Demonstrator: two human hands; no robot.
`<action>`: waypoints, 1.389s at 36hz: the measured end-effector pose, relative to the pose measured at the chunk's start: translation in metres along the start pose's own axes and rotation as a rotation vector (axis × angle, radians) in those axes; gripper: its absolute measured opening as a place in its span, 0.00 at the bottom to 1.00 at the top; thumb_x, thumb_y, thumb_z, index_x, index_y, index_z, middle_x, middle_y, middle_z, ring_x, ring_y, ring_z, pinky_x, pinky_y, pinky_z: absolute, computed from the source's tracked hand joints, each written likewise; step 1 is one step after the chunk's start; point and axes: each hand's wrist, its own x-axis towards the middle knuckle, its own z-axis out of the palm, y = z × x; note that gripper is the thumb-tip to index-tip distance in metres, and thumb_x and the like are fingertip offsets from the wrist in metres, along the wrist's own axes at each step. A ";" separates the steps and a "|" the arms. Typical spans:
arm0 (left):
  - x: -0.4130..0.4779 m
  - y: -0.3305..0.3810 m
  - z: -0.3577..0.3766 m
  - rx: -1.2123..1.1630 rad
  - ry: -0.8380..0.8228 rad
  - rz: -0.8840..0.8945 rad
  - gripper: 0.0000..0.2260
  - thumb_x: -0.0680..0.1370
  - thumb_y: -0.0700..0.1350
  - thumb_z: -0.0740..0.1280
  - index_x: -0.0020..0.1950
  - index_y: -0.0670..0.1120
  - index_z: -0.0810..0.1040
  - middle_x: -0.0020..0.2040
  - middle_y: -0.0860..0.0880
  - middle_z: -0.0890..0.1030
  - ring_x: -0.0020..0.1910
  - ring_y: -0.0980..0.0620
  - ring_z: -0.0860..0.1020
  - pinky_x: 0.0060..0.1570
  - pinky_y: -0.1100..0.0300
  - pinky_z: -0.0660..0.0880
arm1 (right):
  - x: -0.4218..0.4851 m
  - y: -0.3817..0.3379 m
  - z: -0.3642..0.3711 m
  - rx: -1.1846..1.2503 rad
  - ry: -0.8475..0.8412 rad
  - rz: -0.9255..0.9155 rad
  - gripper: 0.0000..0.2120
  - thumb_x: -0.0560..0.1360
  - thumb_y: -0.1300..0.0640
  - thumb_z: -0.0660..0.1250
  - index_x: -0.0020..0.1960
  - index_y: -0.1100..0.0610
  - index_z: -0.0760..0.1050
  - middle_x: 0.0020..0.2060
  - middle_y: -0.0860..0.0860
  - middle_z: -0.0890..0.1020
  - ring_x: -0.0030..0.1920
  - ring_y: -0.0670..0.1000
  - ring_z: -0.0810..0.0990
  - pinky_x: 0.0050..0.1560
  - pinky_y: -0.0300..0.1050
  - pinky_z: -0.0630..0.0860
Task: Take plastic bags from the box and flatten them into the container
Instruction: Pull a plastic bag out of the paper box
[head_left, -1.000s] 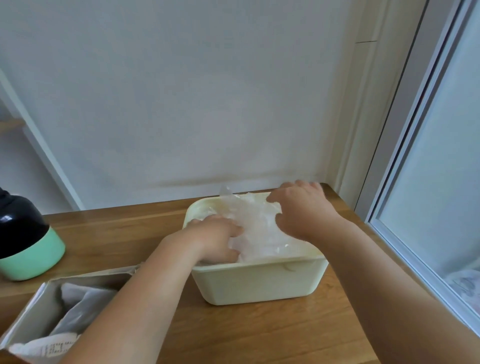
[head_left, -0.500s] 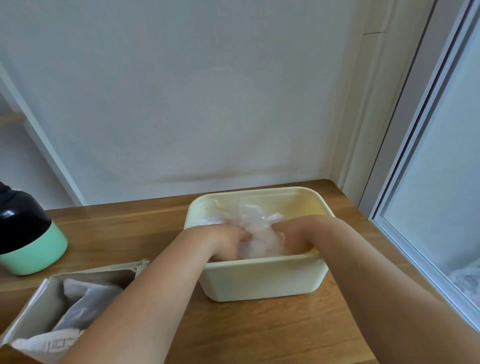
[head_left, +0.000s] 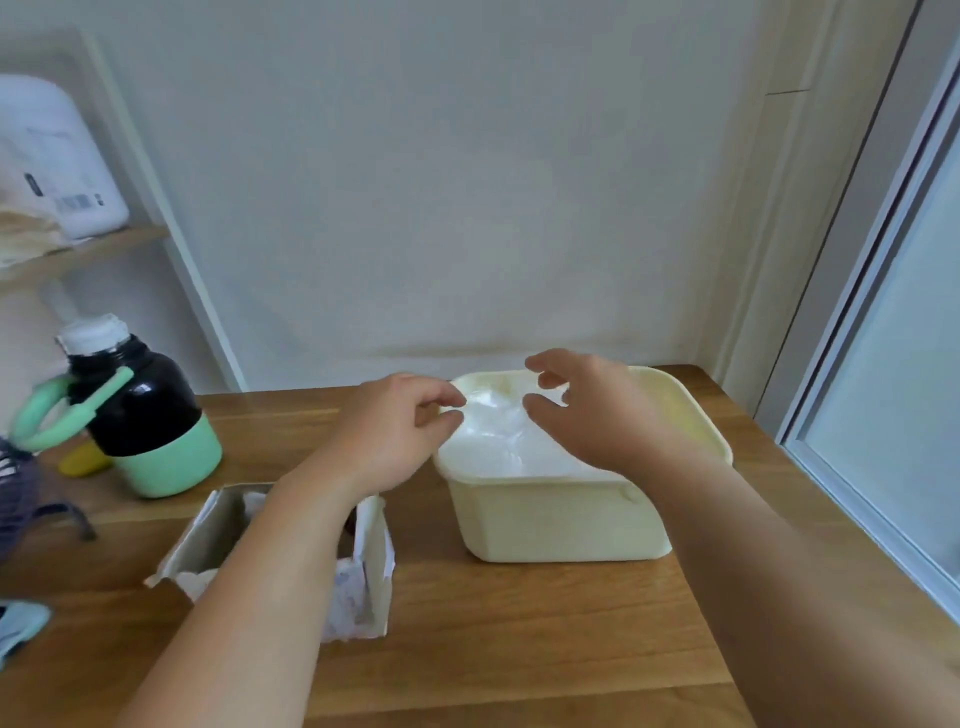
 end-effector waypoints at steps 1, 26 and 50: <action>-0.009 -0.004 -0.006 -0.007 0.015 -0.002 0.07 0.79 0.48 0.67 0.54 0.55 0.81 0.50 0.61 0.77 0.49 0.63 0.74 0.44 0.77 0.65 | -0.003 -0.010 0.006 0.061 0.030 -0.021 0.18 0.78 0.52 0.63 0.68 0.49 0.71 0.55 0.44 0.78 0.56 0.46 0.76 0.50 0.35 0.67; -0.093 -0.095 -0.020 0.426 0.038 -0.102 0.10 0.81 0.52 0.61 0.46 0.57 0.82 0.38 0.56 0.78 0.40 0.57 0.74 0.30 0.64 0.61 | -0.021 -0.077 0.156 0.302 -0.112 -0.036 0.16 0.75 0.60 0.62 0.63 0.53 0.75 0.55 0.46 0.71 0.51 0.41 0.69 0.51 0.31 0.63; -0.094 -0.083 -0.028 -0.232 0.934 -0.187 0.04 0.80 0.41 0.64 0.49 0.50 0.76 0.48 0.57 0.72 0.46 0.67 0.72 0.46 0.79 0.65 | -0.021 -0.086 0.139 0.468 -0.146 0.056 0.21 0.78 0.45 0.61 0.67 0.52 0.70 0.59 0.47 0.77 0.51 0.46 0.78 0.44 0.34 0.72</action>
